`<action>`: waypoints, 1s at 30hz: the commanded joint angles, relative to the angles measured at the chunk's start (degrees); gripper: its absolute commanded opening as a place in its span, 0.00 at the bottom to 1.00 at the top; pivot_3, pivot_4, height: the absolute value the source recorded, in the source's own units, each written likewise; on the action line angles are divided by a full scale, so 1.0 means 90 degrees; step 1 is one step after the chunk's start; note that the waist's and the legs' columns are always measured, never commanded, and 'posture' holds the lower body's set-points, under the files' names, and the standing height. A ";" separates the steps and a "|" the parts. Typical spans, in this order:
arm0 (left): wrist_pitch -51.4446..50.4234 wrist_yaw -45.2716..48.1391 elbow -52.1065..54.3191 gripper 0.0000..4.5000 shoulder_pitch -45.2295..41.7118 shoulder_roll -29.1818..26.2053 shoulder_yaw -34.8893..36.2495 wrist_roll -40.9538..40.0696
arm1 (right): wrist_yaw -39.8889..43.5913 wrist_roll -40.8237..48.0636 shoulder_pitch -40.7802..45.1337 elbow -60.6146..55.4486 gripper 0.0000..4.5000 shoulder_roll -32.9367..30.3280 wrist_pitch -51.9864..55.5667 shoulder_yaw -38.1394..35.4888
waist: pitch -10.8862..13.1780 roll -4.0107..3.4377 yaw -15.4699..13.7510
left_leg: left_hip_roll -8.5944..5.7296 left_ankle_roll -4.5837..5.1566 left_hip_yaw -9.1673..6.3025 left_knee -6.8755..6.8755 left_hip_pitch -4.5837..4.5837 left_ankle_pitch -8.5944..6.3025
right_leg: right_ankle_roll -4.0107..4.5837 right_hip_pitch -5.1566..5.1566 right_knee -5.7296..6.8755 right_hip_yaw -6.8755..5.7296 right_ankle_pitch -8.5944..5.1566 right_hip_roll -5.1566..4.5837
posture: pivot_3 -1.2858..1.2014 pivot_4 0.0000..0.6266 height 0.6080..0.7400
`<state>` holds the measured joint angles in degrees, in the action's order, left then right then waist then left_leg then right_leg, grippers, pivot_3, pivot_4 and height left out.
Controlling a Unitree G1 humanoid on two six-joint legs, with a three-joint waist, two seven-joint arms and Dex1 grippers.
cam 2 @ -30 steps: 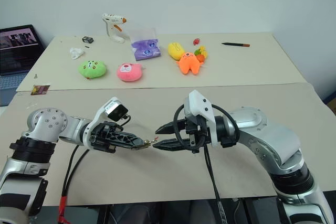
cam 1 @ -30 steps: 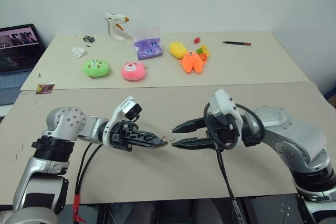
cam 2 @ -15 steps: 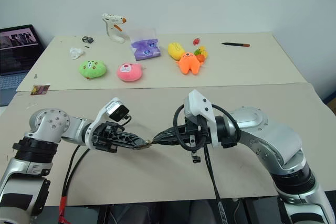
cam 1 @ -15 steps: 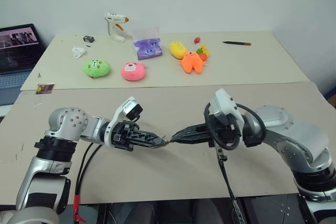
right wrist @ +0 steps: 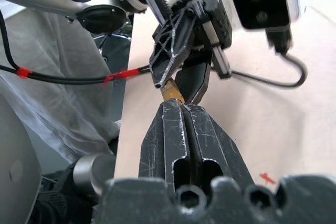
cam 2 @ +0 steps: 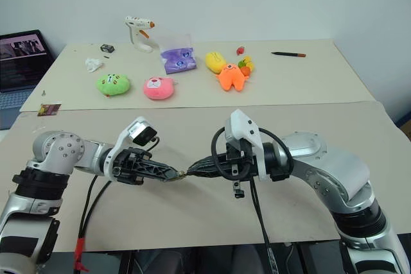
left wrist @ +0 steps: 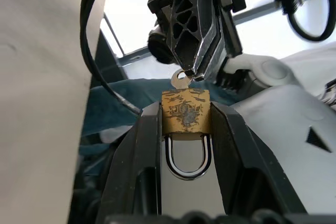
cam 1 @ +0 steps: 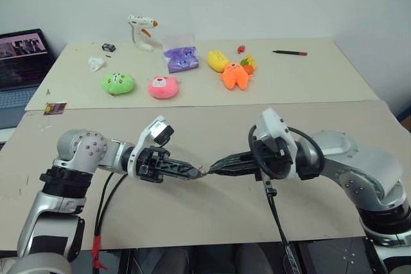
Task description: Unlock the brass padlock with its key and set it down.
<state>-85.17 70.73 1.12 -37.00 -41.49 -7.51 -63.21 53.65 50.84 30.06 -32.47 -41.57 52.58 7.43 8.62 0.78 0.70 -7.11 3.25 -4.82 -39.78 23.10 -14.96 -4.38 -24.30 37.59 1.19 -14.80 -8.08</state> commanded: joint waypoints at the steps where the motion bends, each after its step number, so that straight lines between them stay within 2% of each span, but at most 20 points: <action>1: 0.0409 0.0311 0.0640 0.18 -0.0107 -0.0135 -0.0115 0.0098 | -0.0180 0.0385 0.0163 0.0094 0.00 0.0012 0.0427 -0.0206 | 0.0000 0.0000 -0.0001 | 0.0000 0.0000 0.0000 0.0000 0.0001 0.0000 | 0.0000 0.0001 -0.0003 -0.0001 0.0000 0.0000 | 0.52 0.24 1.00; 8: 0.0617 0.0405 0.0914 0.18 -0.0047 -0.0211 -0.0232 0.0204 | -0.0461 0.0770 0.0343 0.0197 0.00 0.0089 0.0817 -0.0313 | 0.0000 0.0000 -0.0003 | 0.0000 0.0004 0.0000 0.0004 0.0003 -0.0002 | 0.0000 -0.0001 -0.0006 -0.0003 0.0000 -0.0002 | 0.52 0.24 1.00; 14: 0.0263 0.0230 0.0720 0.18 -0.0066 -0.0016 -0.0081 -0.0009 | -0.0227 0.0120 0.0440 0.0007 0.00 -0.0054 0.0241 -0.0134 | 0.0000 0.0000 0.0000 | -0.0003 0.0007 0.0000 0.0002 0.0006 -0.0004 | 0.0000 -0.0004 -0.0004 -0.0007 0.0000 0.0002 | 0.52 0.24 1.00; 18: 0.0033 0.0105 0.0591 0.18 -0.0079 0.0146 -0.0037 -0.0131 | -0.0295 0.0393 0.0729 0.0038 0.23 0.0008 0.0433 -0.0340 | 0.0000 0.0000 0.0011 | -0.0002 0.0007 0.0000 0.0003 0.0006 -0.0003 | 0.0000 -0.0006 -0.0002 -0.0006 0.0000 0.0002 | 0.52 0.24 1.00; 24: -0.0116 0.0079 0.0473 0.18 -0.0109 0.0211 0.0010 -0.0186 | -0.0116 0.0397 0.0770 -0.0004 0.68 -0.0241 0.0325 -0.0537 | 0.0000 0.0001 0.0000 | -0.0003 0.0007 0.0000 0.0002 0.0006 -0.0004 | 0.0000 -0.0003 -0.0004 -0.0007 0.0000 0.0001 | 0.52 0.24 1.00; 30: -0.0259 0.0123 -0.0060 0.18 -0.0271 0.0269 0.0143 -0.0173 | 0.0331 0.0334 0.0500 -0.0299 0.68 -0.0725 -0.0035 -0.0762 | 0.0000 0.0001 -0.0005 | -0.0004 0.0008 0.0000 0.0003 0.0008 -0.0004 | 0.0000 -0.0004 -0.0006 -0.0010 0.0000 0.0000 | 0.52 0.24 1.00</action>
<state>-86.78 71.01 2.06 -38.01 -39.16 -7.99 -63.38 55.21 54.04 34.92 -32.20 -47.34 54.62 2.49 8.63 0.79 0.65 -7.15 3.32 -4.82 -39.76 23.17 -14.99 -4.38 -24.33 37.55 1.10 -14.80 -8.08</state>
